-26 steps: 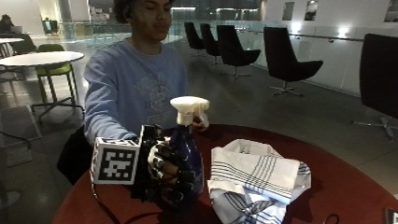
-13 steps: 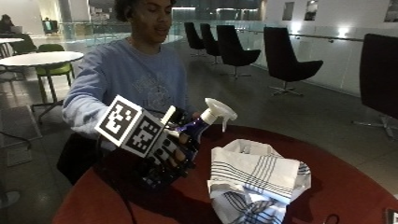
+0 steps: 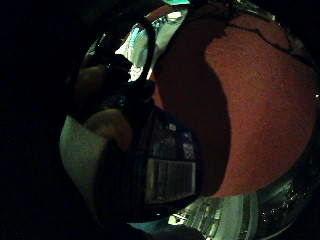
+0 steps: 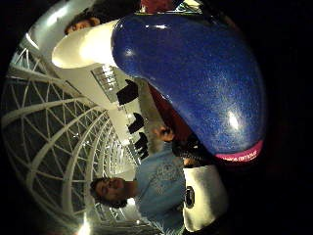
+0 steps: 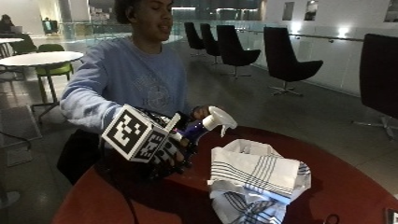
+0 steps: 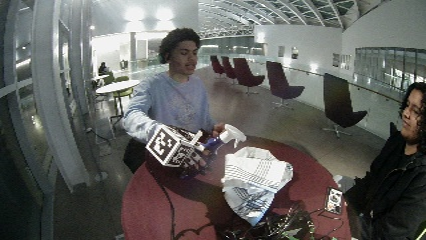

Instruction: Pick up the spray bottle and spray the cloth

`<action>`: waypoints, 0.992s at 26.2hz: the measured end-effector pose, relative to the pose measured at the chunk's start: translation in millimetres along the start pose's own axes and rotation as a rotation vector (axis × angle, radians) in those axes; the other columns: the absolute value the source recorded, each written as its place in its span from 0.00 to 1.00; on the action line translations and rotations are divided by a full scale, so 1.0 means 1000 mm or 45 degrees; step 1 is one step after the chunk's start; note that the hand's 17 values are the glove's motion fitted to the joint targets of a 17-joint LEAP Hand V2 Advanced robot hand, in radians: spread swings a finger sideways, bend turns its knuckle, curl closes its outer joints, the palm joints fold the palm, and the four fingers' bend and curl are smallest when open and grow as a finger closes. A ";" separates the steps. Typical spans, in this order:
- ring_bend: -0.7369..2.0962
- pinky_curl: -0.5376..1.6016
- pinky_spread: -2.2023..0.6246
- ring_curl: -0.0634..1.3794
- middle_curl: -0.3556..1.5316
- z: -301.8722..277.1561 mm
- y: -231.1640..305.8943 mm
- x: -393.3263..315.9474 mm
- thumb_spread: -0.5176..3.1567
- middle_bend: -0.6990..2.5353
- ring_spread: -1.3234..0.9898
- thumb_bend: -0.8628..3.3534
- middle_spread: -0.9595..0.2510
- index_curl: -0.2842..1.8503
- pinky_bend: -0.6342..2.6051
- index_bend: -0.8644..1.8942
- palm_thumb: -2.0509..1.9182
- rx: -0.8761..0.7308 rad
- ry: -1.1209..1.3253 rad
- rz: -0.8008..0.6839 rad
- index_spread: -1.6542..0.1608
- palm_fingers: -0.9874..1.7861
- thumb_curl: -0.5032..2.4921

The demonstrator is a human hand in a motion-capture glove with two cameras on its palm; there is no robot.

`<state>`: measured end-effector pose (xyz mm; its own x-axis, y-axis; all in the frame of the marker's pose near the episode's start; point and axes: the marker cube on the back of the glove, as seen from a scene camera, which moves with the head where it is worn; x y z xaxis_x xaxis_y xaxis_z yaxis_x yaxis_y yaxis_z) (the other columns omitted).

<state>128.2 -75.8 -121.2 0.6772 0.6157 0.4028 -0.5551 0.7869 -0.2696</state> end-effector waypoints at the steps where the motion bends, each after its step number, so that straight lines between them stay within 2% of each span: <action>1: 0.44 0.41 0.88 0.27 0.39 0.001 0.002 0.002 0.35 0.31 0.61 0.21 0.77 0.24 0.32 0.35 0.76 -0.005 -0.005 0.007 0.75 0.64 0.38; 26: 0.45 0.42 0.88 0.29 0.40 0.006 0.011 0.002 0.34 0.30 0.62 0.20 0.80 0.23 0.33 0.34 0.75 0.004 0.036 0.031 0.76 0.66 0.42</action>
<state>120.9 -66.2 -118.4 0.6768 0.6355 0.3716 -0.5729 0.7716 -0.2764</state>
